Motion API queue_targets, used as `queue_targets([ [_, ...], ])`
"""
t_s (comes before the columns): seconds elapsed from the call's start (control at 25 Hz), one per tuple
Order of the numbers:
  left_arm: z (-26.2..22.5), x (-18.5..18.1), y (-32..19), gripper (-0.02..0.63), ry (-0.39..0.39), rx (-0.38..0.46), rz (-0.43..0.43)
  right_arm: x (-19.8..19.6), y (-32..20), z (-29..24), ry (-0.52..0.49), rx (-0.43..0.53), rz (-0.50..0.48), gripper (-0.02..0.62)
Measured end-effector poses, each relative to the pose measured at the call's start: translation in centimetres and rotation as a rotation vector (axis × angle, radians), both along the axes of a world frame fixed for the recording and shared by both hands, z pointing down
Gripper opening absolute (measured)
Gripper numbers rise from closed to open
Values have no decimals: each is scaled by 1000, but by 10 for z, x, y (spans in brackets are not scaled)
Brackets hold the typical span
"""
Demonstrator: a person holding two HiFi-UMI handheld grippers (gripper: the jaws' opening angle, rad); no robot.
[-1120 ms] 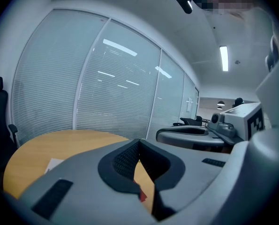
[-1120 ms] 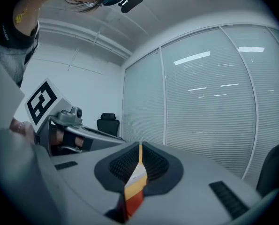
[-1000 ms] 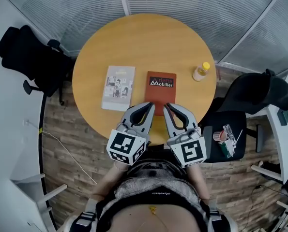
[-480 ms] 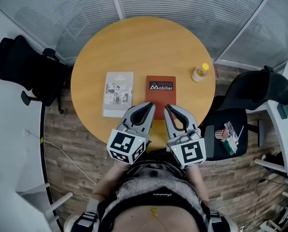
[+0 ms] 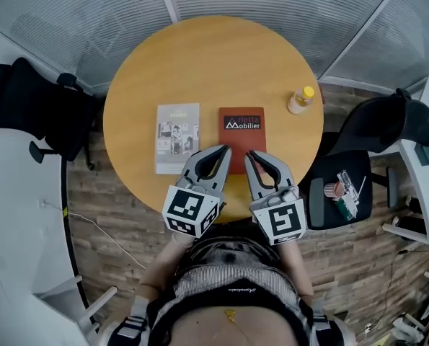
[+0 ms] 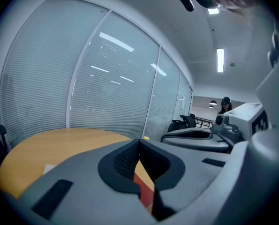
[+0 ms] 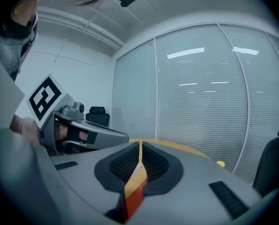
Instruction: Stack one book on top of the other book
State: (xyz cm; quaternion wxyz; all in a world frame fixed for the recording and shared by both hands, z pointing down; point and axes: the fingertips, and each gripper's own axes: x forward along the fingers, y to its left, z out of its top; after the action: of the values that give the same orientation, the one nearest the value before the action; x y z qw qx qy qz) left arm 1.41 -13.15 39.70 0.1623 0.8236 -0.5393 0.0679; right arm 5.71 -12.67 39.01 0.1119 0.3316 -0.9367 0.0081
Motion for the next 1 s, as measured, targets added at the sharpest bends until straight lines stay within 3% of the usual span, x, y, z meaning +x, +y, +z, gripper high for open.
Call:
queue_targets([
  [0.28, 23, -3, -5, 20, 23, -42, 15, 4, -7, 16, -13, -72, 81, 32],
  [1.0, 108, -9, -16, 20, -14, -195, 40, 11, -26, 101, 143, -190, 126, 32],
])
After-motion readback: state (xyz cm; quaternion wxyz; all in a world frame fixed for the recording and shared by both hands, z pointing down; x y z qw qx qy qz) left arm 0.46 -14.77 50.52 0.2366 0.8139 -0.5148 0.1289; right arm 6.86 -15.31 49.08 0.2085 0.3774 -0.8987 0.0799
